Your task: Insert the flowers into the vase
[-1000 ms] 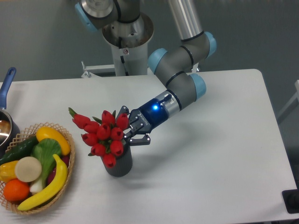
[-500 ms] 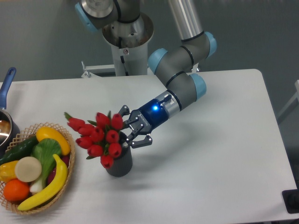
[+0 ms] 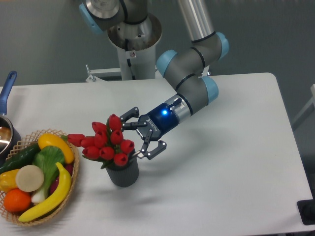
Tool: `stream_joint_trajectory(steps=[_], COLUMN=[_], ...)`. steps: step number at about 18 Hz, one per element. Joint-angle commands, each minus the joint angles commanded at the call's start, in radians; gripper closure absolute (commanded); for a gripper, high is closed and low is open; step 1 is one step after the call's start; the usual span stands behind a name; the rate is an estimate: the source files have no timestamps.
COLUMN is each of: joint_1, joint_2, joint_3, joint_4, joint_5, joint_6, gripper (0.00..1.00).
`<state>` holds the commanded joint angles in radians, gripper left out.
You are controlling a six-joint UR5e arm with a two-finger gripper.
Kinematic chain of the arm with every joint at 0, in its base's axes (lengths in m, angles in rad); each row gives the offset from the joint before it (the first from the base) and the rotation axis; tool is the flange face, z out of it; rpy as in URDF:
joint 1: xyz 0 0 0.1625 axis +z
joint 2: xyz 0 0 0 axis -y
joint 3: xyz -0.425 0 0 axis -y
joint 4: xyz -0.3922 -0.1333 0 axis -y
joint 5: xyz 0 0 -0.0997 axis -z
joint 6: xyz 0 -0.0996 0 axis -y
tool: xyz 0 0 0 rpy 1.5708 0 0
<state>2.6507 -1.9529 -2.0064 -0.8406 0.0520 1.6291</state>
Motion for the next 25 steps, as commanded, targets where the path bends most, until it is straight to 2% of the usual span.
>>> stream_joint_trajectory(steps=[3,7,12,13,16,19,20,25], joint_1=[0.031,0.041,0.069,0.095,0.176,0.261,0.281,0.417], joint_2=[0.061,0.127,0.17,0.184,0.21,0.242,0.244,0.258], joint_3=[-0.049,-0.083,-0.074,-0.074,-0.04,0.006,0.029,0.107], joint_4=[-0.002,-0.003,-0.002,-0.003,-0.002,-0.003,-0.005,-0.003], joint_5=[0.101,0.14,0.256,0.261,0.297,0.475,0.502,0.555], joint_6=[0.0,-0.011,-0.029,-0.032,-0.031,-0.032,-0.035,-0.038], gripper=[0.0,0.0,0.0,0.0,0.0,0.0,0.0,0.0])
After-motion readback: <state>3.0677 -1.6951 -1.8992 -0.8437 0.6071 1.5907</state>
